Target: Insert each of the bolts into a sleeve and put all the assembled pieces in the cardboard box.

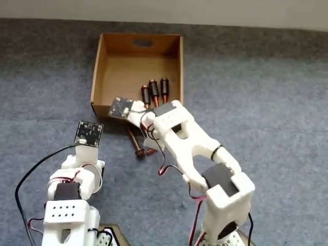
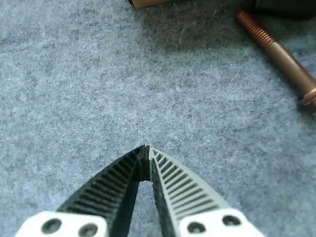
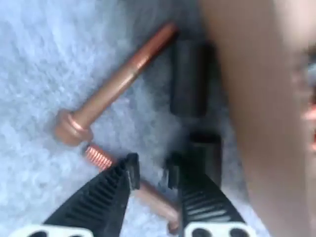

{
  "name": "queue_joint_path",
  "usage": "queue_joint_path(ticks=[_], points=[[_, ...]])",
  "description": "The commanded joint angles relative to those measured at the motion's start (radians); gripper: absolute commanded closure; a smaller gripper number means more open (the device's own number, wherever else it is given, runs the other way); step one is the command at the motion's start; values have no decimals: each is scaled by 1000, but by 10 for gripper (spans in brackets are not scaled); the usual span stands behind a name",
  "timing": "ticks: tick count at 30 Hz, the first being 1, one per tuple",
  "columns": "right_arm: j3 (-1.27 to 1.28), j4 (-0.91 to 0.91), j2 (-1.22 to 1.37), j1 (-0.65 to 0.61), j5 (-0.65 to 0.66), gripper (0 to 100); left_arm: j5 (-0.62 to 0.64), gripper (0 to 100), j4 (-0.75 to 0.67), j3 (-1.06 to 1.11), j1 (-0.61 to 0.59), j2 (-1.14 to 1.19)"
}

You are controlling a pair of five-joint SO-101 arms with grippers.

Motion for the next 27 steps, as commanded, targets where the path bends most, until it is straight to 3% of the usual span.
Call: queue_joint_path(ticks=[1, 19, 27], points=[[1, 39, -2, 2, 17, 875, 3, 980, -17, -4, -1, -1], [-84, 99, -105, 24, 17, 875, 3, 980, -17, -4, -1, -1], [-73, -53, -102, 50, 17, 875, 3, 980, -17, -4, -1, -1]])
